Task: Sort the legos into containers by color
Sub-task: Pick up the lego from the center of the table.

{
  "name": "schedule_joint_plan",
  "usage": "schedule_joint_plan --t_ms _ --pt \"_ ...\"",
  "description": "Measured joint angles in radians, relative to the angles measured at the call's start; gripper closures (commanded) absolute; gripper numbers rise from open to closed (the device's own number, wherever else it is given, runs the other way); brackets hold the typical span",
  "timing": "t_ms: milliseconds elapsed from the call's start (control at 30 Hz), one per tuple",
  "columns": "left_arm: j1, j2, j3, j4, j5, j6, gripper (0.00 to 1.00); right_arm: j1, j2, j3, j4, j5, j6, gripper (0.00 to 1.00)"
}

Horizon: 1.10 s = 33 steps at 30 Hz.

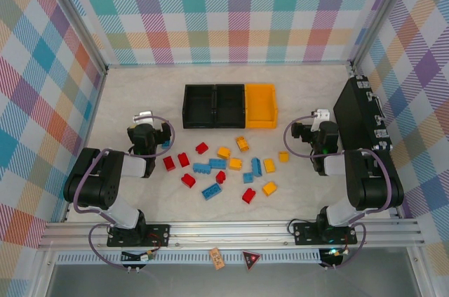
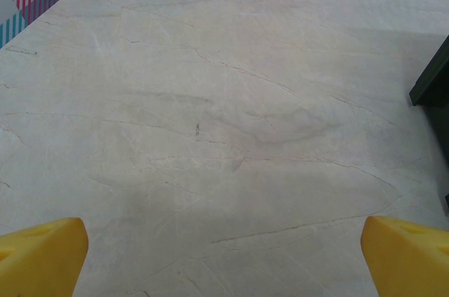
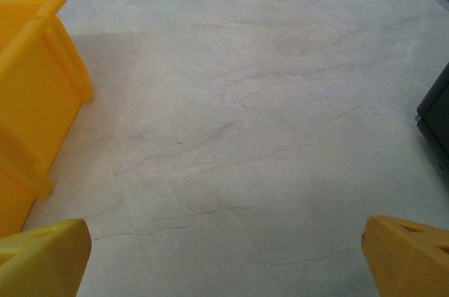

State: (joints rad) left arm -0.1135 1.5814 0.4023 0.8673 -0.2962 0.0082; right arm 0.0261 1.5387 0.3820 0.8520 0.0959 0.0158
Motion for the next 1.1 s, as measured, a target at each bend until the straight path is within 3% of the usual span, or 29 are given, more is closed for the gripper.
schedule_joint_plan --t_ms 200,333,467,633,700,767,867,1100 --pt "0.0 -0.01 0.002 -0.025 0.0 0.0 0.0 0.0 -0.011 0.004 -0.026 0.0 0.003 0.01" --pt "0.0 -0.082 0.099 -0.238 0.01 0.001 0.0 0.0 -0.111 0.061 -0.192 -0.009 0.002 0.01" --pt "0.0 -0.174 0.166 -0.324 0.018 -0.014 0.01 0.0 -0.241 0.131 -0.324 -0.035 0.018 0.01" --pt "0.002 -0.293 0.219 -0.498 0.06 -0.195 0.01 0.0 -0.371 0.272 -0.592 -0.081 0.199 0.01" --pt "0.007 -0.31 0.274 -0.603 0.104 -0.29 0.0 -0.002 -0.393 0.32 -0.67 -0.127 0.274 0.01" --pt "0.012 -0.309 0.335 -0.698 0.169 -0.357 0.1 -0.004 -0.389 0.367 -0.746 -0.206 0.329 0.01" --pt "0.012 -0.31 0.38 -0.804 0.274 -0.414 0.16 0.024 -0.356 0.413 -0.844 -0.272 0.372 0.06" --pt "-0.01 -0.426 0.322 -0.973 0.44 -0.491 0.18 0.238 -0.249 0.47 -1.042 -0.299 0.412 0.2"
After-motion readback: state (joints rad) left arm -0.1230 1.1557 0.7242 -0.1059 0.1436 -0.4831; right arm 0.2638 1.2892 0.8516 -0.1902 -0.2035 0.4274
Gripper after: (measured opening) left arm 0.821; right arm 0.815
